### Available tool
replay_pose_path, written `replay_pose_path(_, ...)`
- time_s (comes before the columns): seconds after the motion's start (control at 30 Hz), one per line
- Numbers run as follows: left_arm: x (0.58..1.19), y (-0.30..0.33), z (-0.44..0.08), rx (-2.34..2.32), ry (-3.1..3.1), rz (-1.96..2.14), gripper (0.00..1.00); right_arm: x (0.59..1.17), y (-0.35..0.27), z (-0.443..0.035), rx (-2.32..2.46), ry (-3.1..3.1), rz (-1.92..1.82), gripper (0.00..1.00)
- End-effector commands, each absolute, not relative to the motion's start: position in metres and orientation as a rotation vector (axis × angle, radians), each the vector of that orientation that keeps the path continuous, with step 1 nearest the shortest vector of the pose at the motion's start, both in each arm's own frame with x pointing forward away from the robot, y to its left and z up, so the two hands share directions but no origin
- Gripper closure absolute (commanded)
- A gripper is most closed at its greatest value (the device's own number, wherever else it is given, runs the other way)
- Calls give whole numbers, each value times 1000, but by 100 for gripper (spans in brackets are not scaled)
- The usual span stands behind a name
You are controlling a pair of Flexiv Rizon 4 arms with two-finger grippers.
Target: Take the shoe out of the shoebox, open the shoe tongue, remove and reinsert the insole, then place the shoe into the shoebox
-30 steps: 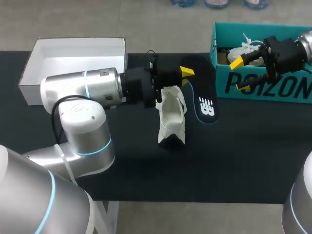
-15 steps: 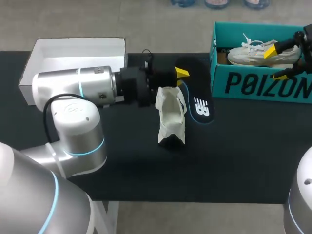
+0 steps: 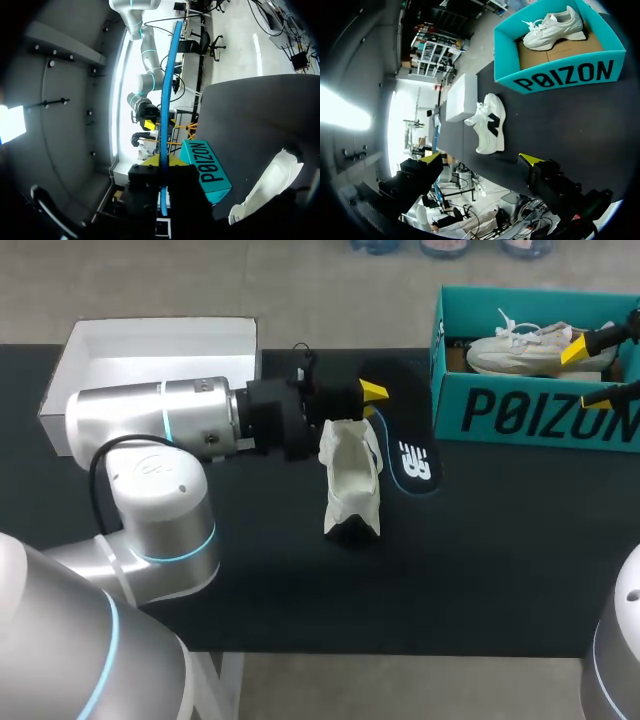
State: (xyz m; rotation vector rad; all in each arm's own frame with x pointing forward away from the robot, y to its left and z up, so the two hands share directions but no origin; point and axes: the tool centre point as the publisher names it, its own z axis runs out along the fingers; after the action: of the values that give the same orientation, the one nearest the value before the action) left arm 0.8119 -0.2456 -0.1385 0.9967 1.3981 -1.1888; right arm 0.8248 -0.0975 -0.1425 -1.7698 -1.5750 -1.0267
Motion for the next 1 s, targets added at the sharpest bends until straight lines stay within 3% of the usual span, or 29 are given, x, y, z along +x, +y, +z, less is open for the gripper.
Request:
replay_pose_path(0.03,812,-248,-138,997,1402,-1185,100,821,-96,-143,-1791,-1569,-1052,0)
replay_pose_path(0.33,812,-248,-138,997,1402,-1185,100,821,-96,-143,-1791,-1569,-1052,0)
replay_pose_path(0.67,785,-213,-188,981,1809,-1296,100,821,-96,-143,-1791,-1569,-1052,0)
replay_pose_path(1.0,755,-187,-183,1024,2107,-1537,100,821,-96,-143,-1791,-1569,-1052,0)
